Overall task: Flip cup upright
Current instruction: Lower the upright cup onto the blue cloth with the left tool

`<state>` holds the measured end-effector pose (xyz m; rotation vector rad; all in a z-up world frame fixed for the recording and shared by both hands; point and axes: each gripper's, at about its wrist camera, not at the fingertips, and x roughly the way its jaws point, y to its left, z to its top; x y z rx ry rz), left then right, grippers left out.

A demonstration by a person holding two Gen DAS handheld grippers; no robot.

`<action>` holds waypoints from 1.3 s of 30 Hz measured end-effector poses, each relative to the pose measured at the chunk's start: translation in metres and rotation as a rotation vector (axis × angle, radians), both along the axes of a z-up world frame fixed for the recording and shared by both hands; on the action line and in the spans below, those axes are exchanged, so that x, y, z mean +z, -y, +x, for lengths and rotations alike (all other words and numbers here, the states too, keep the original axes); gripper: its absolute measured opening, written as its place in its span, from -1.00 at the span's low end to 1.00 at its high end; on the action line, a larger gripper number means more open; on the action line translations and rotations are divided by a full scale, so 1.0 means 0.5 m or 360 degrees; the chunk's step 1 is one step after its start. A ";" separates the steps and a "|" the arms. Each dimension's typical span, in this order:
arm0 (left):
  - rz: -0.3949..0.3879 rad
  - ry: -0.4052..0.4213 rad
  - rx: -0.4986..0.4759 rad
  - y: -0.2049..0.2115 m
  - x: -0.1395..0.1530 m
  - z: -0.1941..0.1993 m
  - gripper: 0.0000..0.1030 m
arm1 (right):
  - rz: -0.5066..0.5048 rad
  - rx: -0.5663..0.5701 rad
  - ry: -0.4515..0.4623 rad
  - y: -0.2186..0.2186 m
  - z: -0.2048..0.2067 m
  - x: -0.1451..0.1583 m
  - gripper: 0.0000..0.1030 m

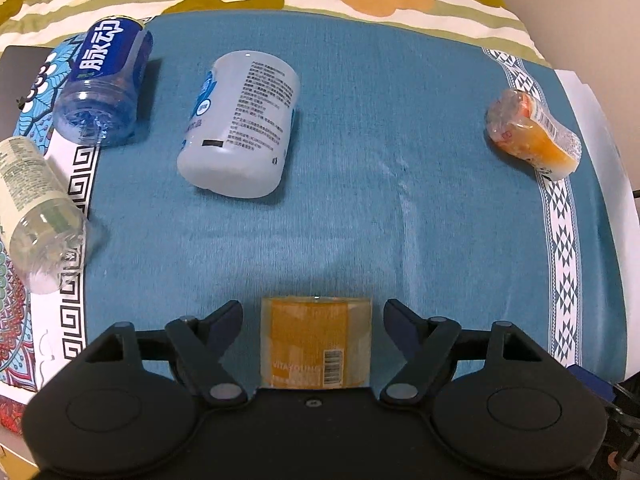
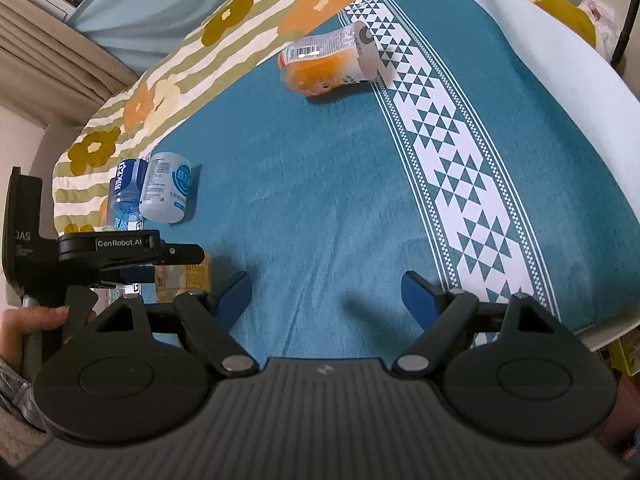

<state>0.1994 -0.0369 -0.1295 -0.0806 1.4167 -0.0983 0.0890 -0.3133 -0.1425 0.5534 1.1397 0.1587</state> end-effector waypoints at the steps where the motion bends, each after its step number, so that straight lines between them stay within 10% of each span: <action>1: -0.0002 -0.0001 -0.0001 0.000 -0.002 0.002 0.46 | -0.0002 -0.0002 -0.0002 0.000 0.000 -0.001 0.88; 12: -0.0039 0.0082 -0.0028 -0.004 0.009 -0.019 0.19 | -0.0001 0.0002 -0.0002 -0.003 -0.004 -0.002 0.88; 25: -0.0150 0.1116 0.0250 -0.026 0.039 -0.179 0.19 | -0.0044 0.0152 0.0063 -0.053 -0.015 -0.001 0.88; 39: -0.0079 0.1376 0.0248 0.005 -0.019 -0.269 0.20 | -0.0178 0.0263 0.0082 -0.072 -0.034 -0.049 0.88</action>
